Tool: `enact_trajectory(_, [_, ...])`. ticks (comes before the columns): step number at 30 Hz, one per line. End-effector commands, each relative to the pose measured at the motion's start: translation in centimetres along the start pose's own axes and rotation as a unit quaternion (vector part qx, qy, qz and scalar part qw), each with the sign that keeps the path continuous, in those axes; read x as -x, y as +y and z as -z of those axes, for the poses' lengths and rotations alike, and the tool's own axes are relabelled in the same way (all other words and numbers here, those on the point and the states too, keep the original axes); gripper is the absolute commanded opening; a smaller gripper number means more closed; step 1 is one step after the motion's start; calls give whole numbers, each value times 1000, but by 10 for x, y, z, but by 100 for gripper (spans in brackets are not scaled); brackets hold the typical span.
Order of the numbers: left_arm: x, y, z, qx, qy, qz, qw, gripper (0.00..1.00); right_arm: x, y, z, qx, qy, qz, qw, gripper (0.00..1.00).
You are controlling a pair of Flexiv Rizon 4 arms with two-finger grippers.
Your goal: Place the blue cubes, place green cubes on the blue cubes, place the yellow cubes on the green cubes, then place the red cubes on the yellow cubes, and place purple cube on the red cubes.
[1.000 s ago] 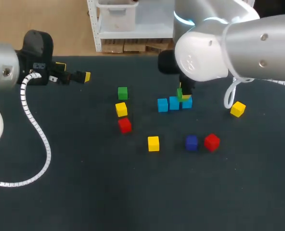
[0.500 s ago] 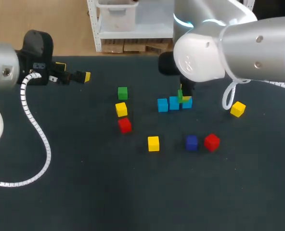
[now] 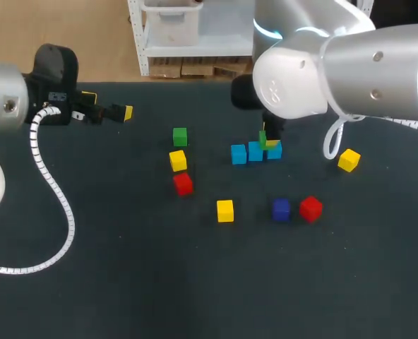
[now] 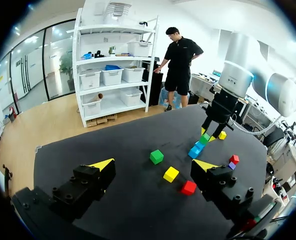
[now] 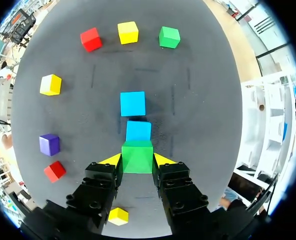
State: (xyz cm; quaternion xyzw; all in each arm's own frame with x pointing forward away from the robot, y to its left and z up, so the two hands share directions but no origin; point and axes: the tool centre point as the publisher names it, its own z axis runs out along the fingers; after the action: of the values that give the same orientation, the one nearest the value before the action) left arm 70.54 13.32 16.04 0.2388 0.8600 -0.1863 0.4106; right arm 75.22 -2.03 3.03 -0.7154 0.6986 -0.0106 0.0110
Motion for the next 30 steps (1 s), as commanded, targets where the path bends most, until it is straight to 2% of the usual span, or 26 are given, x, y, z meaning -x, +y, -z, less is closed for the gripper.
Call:
enact_trajectory(1, [-2, 2, 0, -5, -4, -1, 1000, 100, 1, 0, -1, 0, 2, 0, 1000, 0])
enact_trajectory(8, [-2, 2, 0, -5, -4, -1, 1000, 100, 0, 0, -1, 0, 2, -1, 1000, 0])
enact_trajectory(15, [-2, 2, 0, -5, -4, -1, 1000, 100, 0, 0, -4, 0, 0, -3, 1000, 15])
enact_trajectory(17, [-2, 2, 0, -5, -4, -1, 1000, 100, 0, 0, -4, 0, 2, -1, 1000, 27])
enact_trajectory(20, [-2, 2, 0, -5, -4, -1, 1000, 100, 1, 0, -5, 0, 1, -1, 1000, 51])
enact_trajectory(21, [-2, 2, 0, -5, -4, -1, 1000, 100, 1, 0, -5, 0, 1, -1, 1000, 84])
enact_trajectory(22, [-2, 2, 0, -5, -4, -1, 1000, 100, 1, 0, -6, 0, 0, -1, 1000, 100])
enact_trajectory(30, [-2, 2, 0, -5, -4, -1, 1000, 100, 3, -1, -6, -1, -4, -5, 1000, 100])
